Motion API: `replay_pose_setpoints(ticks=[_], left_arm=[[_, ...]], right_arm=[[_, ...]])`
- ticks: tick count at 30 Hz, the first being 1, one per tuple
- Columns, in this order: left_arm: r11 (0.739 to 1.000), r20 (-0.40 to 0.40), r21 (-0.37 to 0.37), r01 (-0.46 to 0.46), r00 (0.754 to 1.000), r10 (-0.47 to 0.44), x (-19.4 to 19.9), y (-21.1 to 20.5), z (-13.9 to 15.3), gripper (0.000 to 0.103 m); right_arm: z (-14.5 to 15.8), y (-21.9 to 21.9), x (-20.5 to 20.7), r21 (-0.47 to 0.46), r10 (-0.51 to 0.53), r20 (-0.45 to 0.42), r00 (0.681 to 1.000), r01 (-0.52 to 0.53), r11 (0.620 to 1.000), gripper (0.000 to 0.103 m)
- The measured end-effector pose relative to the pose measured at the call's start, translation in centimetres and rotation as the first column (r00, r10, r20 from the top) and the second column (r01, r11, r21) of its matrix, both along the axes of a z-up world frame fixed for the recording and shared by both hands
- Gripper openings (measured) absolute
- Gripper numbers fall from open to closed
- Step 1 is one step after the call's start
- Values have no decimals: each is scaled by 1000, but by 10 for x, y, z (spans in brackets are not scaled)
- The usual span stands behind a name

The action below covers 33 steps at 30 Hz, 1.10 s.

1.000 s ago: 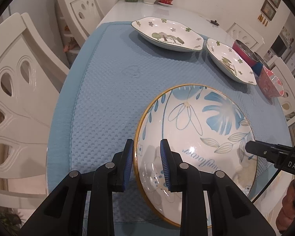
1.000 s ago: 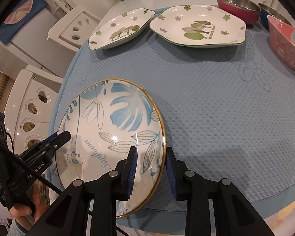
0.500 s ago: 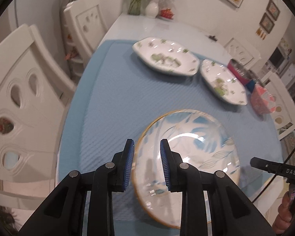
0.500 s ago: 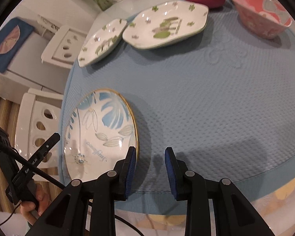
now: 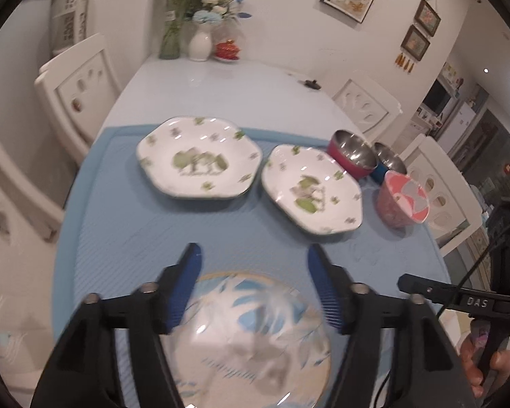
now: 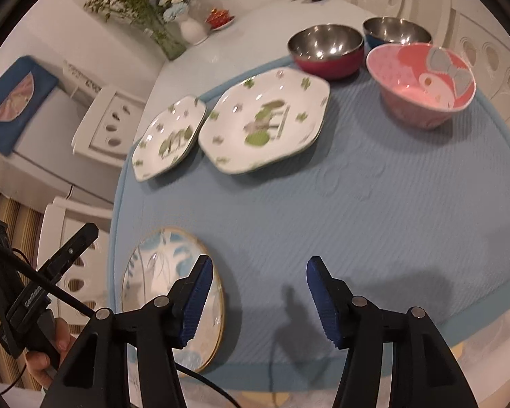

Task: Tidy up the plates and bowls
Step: 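Move the right gripper to the rim of the larger green-tree hexagonal plate, then close the right gripper on the green-tree plate rim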

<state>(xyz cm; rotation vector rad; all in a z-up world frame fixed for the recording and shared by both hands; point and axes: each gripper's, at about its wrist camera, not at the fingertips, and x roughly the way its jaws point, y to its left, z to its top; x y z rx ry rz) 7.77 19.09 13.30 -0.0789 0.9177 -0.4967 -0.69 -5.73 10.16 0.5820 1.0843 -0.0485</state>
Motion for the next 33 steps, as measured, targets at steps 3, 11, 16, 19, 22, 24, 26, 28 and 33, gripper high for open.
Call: replay_pose_setpoints(ticks=[3,11,16,19,22,24,26,28,33], left_arm=[[1000,-10,20,0,1000,0,14,-19,0,65],[999,-167,26,-28,985,32,73,-60,-37,63],[998,-224,42,-55,972,63,96,-76,-61,63],[997,-243,56,-51,968,63,107,-84,-72,63],[998,-264,59,-34,963,49,114,-93,-82,57],[996,-270,80,-32,961,52,117,-98,-89,57],[996,-273,84,-27,961,49,120,-100,-93,56],[997,-281,73,-22,959,42,123,-102,-96,51],[999,-304,48,8,953,7,126,-104,-106,19]], right_arm=[[2,-13,13,-13,-8,4,1000,8,1000,55],[-10,-45,65,-61,-26,-24,999,24,998,55],[-34,-56,98,-68,-13,-70,997,8,998,55],[-48,-62,114,-67,-9,-90,996,3,998,55],[-58,-68,126,-59,-13,-106,994,7,998,53],[-65,-71,134,-51,-13,-110,994,8,999,52],[-70,-71,140,-49,-5,-110,994,-1,999,47],[-74,-70,143,-56,6,-106,994,-12,998,38],[-81,-67,146,-88,31,-102,994,-40,995,21]])
